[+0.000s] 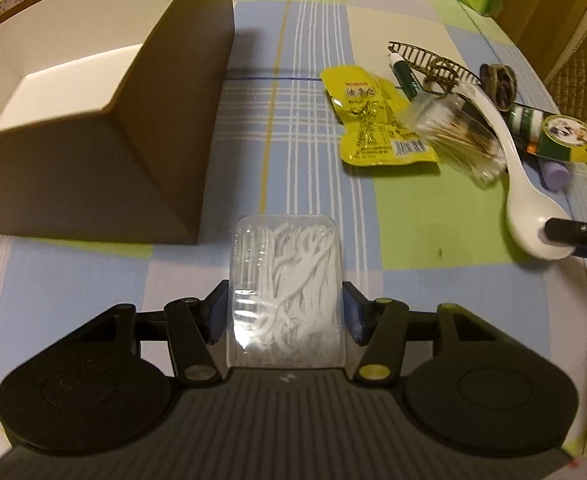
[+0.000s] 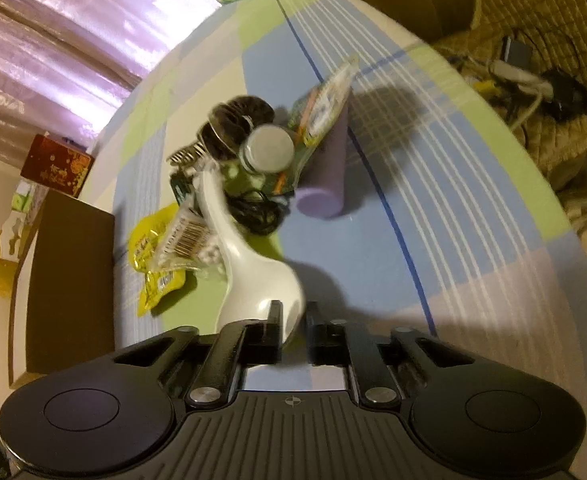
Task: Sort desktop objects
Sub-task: 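Lift the floss-pick box with the left gripper while the right gripper grasps the white ladle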
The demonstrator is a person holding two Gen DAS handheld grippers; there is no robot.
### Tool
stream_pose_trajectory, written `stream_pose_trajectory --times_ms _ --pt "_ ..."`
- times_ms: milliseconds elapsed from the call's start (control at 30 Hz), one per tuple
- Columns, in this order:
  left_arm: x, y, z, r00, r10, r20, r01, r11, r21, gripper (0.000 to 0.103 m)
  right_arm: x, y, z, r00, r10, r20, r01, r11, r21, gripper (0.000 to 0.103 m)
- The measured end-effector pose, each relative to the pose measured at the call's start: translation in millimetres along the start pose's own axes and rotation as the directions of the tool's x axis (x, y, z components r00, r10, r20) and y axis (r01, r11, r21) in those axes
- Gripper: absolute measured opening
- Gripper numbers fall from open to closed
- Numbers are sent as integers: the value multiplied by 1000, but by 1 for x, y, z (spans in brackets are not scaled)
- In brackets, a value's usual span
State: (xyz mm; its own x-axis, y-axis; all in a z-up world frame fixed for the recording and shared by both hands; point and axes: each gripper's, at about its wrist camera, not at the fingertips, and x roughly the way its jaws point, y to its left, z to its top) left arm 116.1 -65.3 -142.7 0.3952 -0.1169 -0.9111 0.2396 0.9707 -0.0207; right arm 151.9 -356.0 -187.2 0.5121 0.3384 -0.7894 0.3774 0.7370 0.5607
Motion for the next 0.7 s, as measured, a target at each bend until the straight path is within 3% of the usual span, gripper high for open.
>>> stream_pose_trajectory --times_ms 67,367,700 --pt "-7 2 -3 1000 -15 14 15 1000 16 52 -3 -3 -3 1000 2 7 -2 1000 28 0" --pt "-46 12 -5 994 -78 79 71 993 93 52 -35 -9 -15 997 53 62 -62 986 156 0" --pt "-99 40 9 973 -117 198 84 982 169 52 -51 41 -34 987 114 110 -129 981 145 0"
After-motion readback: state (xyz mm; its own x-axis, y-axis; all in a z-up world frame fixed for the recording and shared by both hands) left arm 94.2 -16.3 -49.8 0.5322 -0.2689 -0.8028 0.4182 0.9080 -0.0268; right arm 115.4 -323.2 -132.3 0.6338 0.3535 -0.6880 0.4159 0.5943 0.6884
